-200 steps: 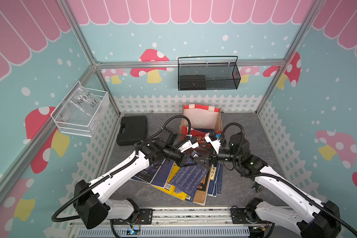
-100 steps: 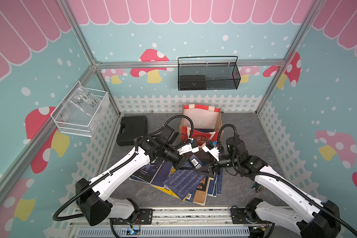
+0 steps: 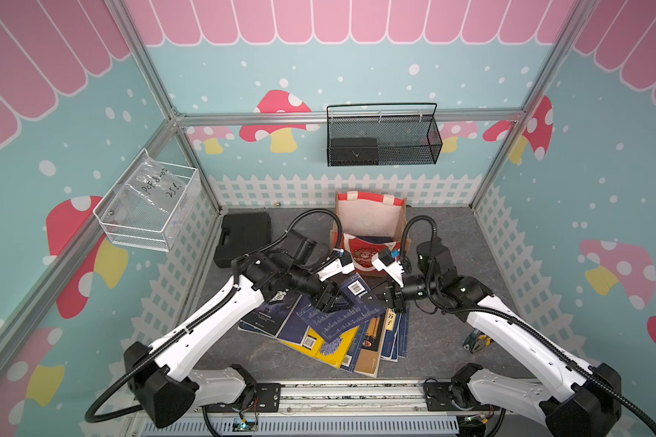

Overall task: Put the books into the canvas bag
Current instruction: Pick up the book from the book, then place the book in the canvas bag.

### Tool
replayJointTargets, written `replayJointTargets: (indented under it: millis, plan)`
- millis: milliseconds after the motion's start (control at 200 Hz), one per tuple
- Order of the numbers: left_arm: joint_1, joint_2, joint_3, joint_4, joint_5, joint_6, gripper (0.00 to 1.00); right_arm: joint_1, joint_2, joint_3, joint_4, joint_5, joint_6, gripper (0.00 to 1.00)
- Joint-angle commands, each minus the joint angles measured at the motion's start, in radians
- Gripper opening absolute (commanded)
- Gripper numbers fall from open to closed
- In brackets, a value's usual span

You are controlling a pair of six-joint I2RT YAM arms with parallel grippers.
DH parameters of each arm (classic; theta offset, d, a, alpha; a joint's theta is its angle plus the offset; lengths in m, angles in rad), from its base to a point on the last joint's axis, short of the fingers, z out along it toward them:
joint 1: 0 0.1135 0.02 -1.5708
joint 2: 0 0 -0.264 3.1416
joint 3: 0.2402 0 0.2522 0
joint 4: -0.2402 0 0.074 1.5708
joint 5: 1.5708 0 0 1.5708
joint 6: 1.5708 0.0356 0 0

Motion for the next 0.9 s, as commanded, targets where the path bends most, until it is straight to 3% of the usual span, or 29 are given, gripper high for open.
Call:
replayJointTargets:
  millis: [0, 200, 475, 896]
  plan:
    - [0.105, -0.140, -0.089, 0.197, -0.202, -0.146, 0.96, -0.072, 0.035, 0.130, 0.046, -0.030, 0.105, 0.00]
    - [0.272, -0.289, -0.219, 0.247, -0.365, -0.229, 0.99, -0.184, 0.182, 0.365, 0.050, 0.074, 0.367, 0.00]
    - [0.285, -0.328, -0.246, 0.188, -0.495, -0.212, 0.99, -0.279, 0.305, 0.476, 0.077, 0.355, 0.638, 0.00]
    - [0.284, -0.335, -0.267, 0.175, -0.505, -0.190, 0.99, -0.320, 0.418, 0.465, 0.090, 0.412, 0.654, 0.00]
